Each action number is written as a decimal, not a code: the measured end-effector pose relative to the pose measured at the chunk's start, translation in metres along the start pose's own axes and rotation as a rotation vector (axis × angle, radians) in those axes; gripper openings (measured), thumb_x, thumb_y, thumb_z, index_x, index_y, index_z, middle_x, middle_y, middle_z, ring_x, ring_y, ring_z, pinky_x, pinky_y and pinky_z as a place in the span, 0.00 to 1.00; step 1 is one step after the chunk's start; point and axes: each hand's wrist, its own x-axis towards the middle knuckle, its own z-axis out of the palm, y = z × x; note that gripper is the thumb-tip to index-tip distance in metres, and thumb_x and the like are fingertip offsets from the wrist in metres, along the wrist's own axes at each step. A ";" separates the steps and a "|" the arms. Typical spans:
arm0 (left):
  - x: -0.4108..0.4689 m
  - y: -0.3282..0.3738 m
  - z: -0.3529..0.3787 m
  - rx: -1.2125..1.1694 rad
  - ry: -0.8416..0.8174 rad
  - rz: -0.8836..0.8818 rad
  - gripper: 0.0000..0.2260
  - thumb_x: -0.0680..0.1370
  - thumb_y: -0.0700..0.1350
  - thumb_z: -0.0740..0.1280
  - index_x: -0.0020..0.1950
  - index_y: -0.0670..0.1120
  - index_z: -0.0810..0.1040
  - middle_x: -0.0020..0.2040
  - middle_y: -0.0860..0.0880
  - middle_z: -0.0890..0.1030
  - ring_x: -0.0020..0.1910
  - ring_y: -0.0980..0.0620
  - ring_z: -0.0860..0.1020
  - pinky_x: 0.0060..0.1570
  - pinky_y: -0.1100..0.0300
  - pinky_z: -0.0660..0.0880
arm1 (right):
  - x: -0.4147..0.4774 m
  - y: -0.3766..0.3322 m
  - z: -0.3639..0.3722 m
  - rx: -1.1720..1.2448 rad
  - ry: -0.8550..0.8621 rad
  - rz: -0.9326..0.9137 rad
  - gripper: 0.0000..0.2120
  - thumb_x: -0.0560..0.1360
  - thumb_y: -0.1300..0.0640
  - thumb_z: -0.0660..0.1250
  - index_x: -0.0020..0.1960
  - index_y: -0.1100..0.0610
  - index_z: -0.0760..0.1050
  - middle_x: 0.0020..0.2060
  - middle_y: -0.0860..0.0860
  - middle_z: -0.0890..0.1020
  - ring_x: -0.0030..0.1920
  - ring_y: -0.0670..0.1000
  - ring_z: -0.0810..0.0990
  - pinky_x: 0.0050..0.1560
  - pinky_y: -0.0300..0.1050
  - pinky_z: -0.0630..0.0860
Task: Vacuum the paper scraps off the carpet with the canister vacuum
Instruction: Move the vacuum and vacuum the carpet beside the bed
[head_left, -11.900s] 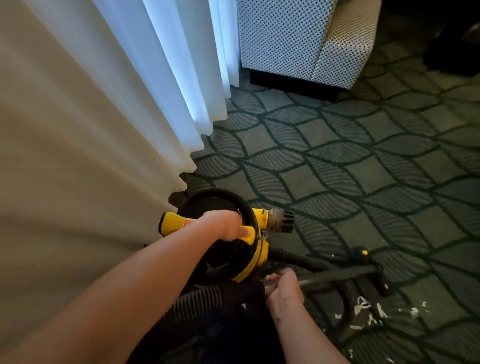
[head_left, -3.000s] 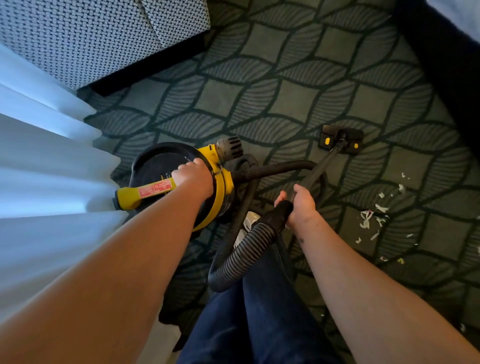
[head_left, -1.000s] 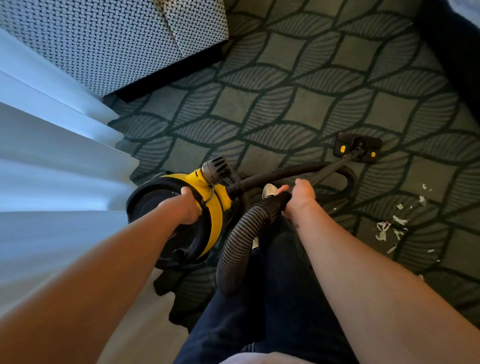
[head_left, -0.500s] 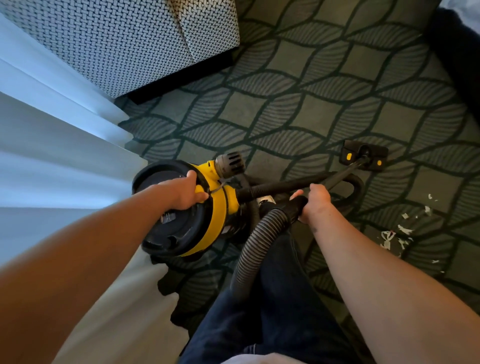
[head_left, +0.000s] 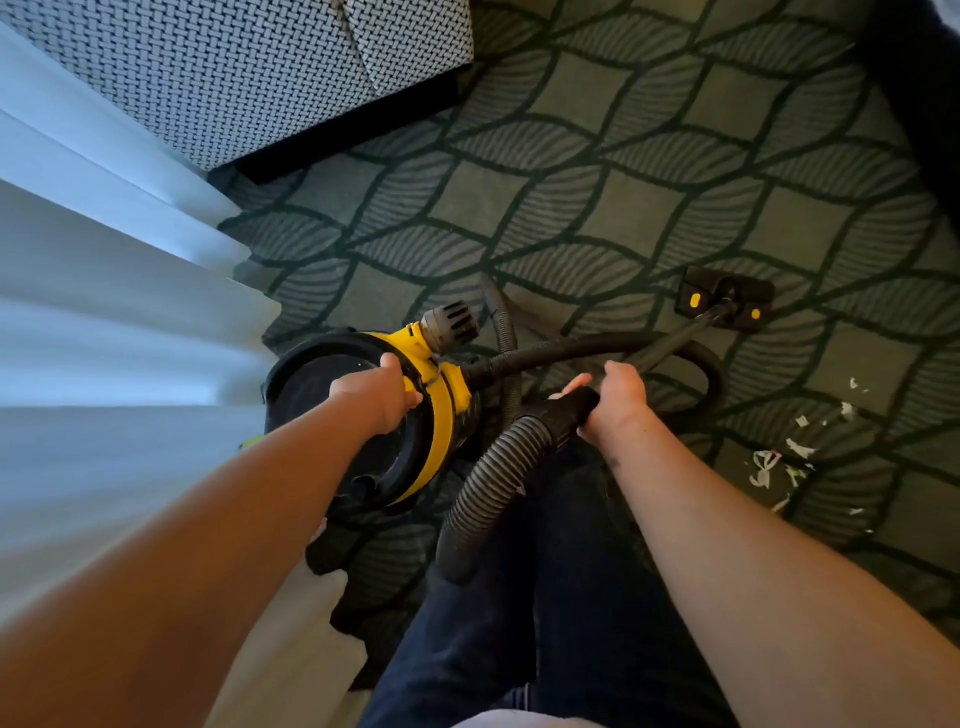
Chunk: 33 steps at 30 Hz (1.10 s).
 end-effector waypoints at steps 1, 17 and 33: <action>0.001 0.006 -0.002 0.007 -0.003 0.001 0.28 0.81 0.57 0.59 0.71 0.39 0.57 0.64 0.41 0.76 0.61 0.39 0.76 0.53 0.45 0.74 | 0.002 0.001 0.000 0.008 0.010 0.000 0.20 0.77 0.52 0.65 0.64 0.64 0.70 0.39 0.55 0.76 0.36 0.50 0.77 0.60 0.50 0.76; -0.040 0.141 -0.054 -0.546 -0.454 0.058 0.27 0.82 0.62 0.49 0.62 0.41 0.72 0.50 0.43 0.79 0.46 0.45 0.79 0.54 0.51 0.76 | -0.003 -0.006 -0.033 -0.123 0.024 -0.092 0.21 0.77 0.46 0.67 0.63 0.59 0.72 0.35 0.52 0.76 0.31 0.48 0.75 0.28 0.39 0.75; -0.093 0.267 -0.006 -0.414 -0.778 0.144 0.37 0.80 0.65 0.41 0.59 0.36 0.75 0.53 0.35 0.80 0.55 0.38 0.80 0.57 0.46 0.77 | -0.032 -0.045 -0.125 -0.159 0.079 -0.287 0.14 0.76 0.49 0.69 0.42 0.60 0.75 0.39 0.60 0.81 0.43 0.61 0.83 0.50 0.57 0.81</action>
